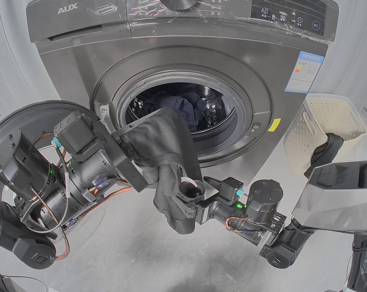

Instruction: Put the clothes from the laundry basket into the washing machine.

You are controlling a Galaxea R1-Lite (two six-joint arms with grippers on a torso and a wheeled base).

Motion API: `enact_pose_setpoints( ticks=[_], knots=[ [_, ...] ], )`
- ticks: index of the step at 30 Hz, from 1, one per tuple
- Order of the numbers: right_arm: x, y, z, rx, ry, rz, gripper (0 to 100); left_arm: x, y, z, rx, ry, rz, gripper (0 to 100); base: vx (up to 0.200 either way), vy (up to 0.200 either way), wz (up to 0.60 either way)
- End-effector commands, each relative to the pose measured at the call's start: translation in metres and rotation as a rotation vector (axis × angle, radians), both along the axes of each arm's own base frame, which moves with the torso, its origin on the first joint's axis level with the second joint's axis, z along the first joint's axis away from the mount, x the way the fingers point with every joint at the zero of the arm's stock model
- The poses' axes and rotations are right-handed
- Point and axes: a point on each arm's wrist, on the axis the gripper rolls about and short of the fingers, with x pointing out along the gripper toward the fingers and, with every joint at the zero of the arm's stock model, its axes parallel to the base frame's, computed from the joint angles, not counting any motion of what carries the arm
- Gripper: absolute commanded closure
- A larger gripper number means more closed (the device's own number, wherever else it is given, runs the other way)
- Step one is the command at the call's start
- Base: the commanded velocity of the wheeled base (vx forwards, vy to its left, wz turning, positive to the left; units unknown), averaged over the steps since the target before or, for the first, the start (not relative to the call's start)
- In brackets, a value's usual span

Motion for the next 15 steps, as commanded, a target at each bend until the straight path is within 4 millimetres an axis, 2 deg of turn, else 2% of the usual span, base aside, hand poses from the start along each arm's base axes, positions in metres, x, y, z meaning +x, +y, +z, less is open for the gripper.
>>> enact_pose_setpoints(
  ticks=[1, 5, 15],
  knots=[
    [0.018, 0.016, -0.015, 0.005, -0.020, -0.002, 0, -0.007, 0.000, 0.004, -0.008, -0.011, -0.020, 100, 0.000, 0.000, 0.00],
    [0.028, 0.023, -0.017, 0.024, -0.040, -0.007, 0, -0.008, 0.000, 0.004, -0.010, -0.014, -0.025, 100, 0.000, 0.000, 0.00],
    [0.055, 0.021, -0.015, 0.063, -0.087, -0.052, 0, -0.007, 0.000, 0.006, -0.015, -0.020, -0.020, 100, 0.000, 0.000, 0.00]
  ],
)
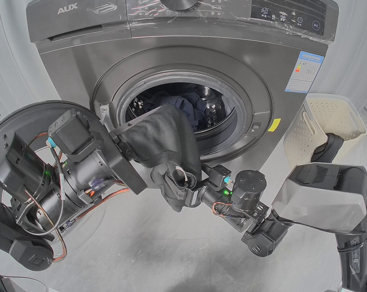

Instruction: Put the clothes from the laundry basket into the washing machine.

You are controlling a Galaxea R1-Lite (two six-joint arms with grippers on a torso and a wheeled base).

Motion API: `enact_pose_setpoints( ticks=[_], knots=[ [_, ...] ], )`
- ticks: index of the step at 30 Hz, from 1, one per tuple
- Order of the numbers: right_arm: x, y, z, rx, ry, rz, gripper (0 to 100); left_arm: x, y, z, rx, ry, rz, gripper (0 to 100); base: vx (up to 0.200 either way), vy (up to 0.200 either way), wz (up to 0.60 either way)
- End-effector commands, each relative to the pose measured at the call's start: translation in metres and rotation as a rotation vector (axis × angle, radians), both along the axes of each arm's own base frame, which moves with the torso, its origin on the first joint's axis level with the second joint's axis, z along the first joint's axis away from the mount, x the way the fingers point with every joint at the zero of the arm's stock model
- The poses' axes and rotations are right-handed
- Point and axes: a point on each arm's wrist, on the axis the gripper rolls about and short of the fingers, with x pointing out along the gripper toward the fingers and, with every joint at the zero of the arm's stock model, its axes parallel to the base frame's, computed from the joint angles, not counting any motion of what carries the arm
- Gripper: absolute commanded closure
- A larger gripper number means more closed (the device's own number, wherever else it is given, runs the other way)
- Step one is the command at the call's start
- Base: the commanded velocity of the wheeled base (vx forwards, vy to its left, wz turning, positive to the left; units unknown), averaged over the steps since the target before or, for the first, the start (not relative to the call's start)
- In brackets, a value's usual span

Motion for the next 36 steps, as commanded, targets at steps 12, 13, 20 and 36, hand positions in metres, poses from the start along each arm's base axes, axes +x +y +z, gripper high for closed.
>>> enact_pose_setpoints(
  ticks=[12, 13, 20, 36],
  knots=[
    [0.005, -0.008, -0.003, -0.007, 0.007, -0.026, 100, 0.007, 0.006, 0.005, -0.067, 0.059, 0.006, 100, 0.000, 0.000, 0.00],
    [0.004, -0.009, 0.000, -0.001, 0.007, -0.026, 100, 0.010, 0.009, 0.004, -0.065, 0.059, 0.018, 100, 0.000, 0.000, 0.00],
    [-0.023, -0.040, 0.018, -0.027, 0.053, -0.048, 100, 0.019, 0.016, 0.001, -0.059, 0.068, 0.066, 100, 0.000, 0.000, 0.00],
    [-0.066, -0.077, 0.074, 0.091, 0.044, -0.044, 100, 0.030, 0.028, -0.024, 0.003, 0.144, 0.126, 100, 0.000, 0.000, 0.00]
  ],
)
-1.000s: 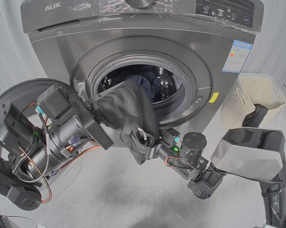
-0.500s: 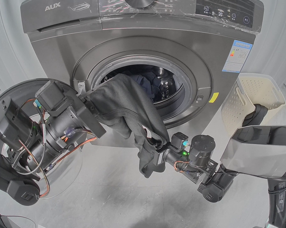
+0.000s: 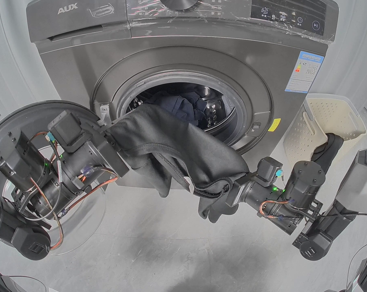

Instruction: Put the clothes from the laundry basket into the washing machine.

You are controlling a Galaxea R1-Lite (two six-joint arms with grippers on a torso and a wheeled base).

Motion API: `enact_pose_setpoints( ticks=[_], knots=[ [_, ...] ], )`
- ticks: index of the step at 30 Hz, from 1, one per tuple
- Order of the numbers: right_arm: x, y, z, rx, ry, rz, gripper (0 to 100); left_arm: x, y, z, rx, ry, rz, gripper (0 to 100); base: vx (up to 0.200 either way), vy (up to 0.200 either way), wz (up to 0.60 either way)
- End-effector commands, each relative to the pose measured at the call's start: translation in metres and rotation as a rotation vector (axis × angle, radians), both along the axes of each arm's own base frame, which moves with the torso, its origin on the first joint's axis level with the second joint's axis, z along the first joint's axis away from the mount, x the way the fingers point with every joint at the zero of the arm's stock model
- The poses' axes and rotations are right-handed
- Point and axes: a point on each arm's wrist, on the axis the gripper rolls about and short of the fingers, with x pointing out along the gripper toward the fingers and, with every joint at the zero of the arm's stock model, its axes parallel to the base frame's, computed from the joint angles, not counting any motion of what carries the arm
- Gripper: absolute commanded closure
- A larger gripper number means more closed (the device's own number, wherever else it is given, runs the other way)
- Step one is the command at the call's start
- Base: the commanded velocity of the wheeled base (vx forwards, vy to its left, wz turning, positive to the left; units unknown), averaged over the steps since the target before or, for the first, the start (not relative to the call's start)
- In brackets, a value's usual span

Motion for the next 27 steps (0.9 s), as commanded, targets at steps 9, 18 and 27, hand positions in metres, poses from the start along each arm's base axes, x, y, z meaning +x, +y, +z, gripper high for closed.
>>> enact_pose_setpoints(
  ticks=[9, 18, 27],
  knots=[
    [-0.004, -0.006, 0.022, 0.035, -0.063, -0.015, 100, 0.007, 0.006, -0.043, 0.125, 0.121, 0.048, 100, 0.000, 0.000, 0.00],
    [-0.001, -0.002, 0.028, 0.054, -0.085, -0.014, 100, 0.007, 0.006, -0.073, 0.226, 0.190, 0.053, 100, 0.000, 0.000, 0.00],
    [-0.001, 0.000, 0.035, 0.075, -0.108, -0.006, 100, -0.001, 0.007, -0.103, 0.338, 0.272, 0.002, 100, 0.000, 0.000, 0.00]
  ],
)
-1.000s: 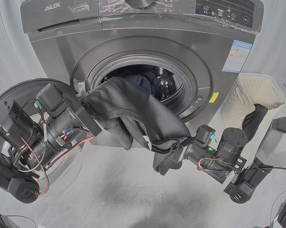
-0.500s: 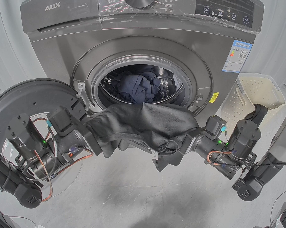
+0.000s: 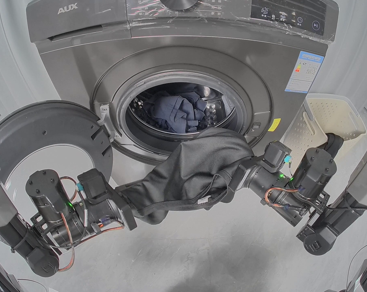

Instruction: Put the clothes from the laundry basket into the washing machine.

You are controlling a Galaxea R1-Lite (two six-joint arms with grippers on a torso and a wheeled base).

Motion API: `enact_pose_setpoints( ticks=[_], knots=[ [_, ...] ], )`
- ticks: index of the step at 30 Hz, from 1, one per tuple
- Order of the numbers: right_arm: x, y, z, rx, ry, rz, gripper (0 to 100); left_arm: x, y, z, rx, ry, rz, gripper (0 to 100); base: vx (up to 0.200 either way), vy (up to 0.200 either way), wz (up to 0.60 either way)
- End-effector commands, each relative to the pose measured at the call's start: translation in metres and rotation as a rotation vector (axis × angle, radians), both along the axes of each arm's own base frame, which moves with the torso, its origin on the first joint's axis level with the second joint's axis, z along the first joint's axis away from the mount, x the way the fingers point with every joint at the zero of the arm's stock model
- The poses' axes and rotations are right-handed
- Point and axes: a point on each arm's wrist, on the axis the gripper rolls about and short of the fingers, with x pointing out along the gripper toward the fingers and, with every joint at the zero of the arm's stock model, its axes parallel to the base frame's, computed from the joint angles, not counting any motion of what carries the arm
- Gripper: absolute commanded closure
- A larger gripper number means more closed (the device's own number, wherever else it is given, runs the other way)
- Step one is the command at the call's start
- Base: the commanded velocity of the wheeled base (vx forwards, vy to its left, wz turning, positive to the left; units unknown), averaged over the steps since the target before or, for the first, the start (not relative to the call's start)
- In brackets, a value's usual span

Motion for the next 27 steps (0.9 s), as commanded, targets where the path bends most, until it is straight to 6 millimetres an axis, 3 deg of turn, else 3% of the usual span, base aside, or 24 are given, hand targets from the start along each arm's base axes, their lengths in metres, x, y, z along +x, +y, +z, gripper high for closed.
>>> enact_pose_setpoints(
  ticks=[1, 6, 12, 13, 27],
  knots=[
    [0.000, 0.002, 0.004, 0.011, -0.013, 0.006, 100, 0.001, -0.002, -0.025, 0.079, 0.067, -0.012, 100, 0.000, 0.000, 0.00],
    [-0.004, 0.005, 0.003, 0.009, -0.009, 0.022, 100, 0.001, -0.002, -0.037, 0.134, 0.085, -0.018, 100, 0.000, 0.000, 0.00],
    [-0.004, 0.005, 0.004, 0.012, -0.013, 0.023, 100, 0.003, -0.002, -0.033, 0.119, 0.073, -0.012, 100, 0.000, 0.000, 0.00],
    [-0.005, 0.005, 0.004, 0.011, -0.011, 0.023, 100, 0.003, -0.002, -0.033, 0.118, 0.071, -0.012, 0, 0.000, 0.000, 0.00],
    [-0.001, 0.002, 0.005, 0.018, -0.009, -0.033, 100, -0.022, -0.002, -0.048, 0.175, 0.153, -0.098, 0, 0.000, 0.000, 0.00]
  ],
)
